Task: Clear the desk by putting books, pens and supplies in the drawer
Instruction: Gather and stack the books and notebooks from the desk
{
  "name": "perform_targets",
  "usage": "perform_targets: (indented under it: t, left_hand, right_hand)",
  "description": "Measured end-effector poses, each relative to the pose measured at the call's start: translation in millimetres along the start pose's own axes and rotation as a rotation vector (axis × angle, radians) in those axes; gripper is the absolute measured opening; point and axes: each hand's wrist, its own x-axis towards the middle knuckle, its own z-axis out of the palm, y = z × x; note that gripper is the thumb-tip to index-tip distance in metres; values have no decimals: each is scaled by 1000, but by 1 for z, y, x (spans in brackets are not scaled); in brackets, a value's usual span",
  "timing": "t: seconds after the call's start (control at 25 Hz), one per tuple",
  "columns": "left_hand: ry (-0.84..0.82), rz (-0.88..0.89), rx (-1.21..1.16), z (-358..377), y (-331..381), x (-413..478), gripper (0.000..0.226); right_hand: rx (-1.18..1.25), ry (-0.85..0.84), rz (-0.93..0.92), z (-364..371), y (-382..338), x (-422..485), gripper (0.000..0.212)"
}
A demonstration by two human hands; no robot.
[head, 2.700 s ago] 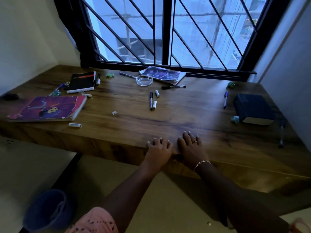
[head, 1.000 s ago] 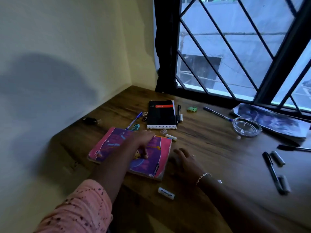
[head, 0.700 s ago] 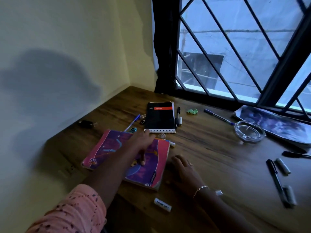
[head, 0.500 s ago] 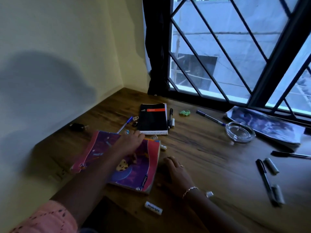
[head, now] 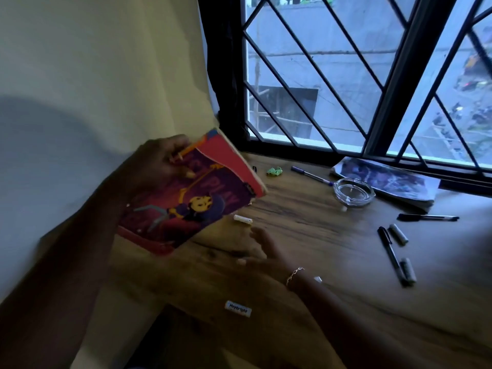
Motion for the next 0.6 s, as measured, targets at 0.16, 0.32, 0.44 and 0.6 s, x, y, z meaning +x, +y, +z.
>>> perform_targets:
  t: [0.16,0.32,0.44,0.6]
  left_hand:
    - [183,131,-360,15,33,3,36]
    - [284,206,-728,81,66,16,40]
    - [193,187,-875,131,84,28,42]
    - [14,159,-876,194,113,31,44]
  right_hand:
    - [398,139,-173,-17,-30,-9,48]
    - [496,418,-301,-68,-43,-41,29]
    - [483,534,-275,-109,-26,-80,30]
    - [450,667,-177,-138,10,-126,34]
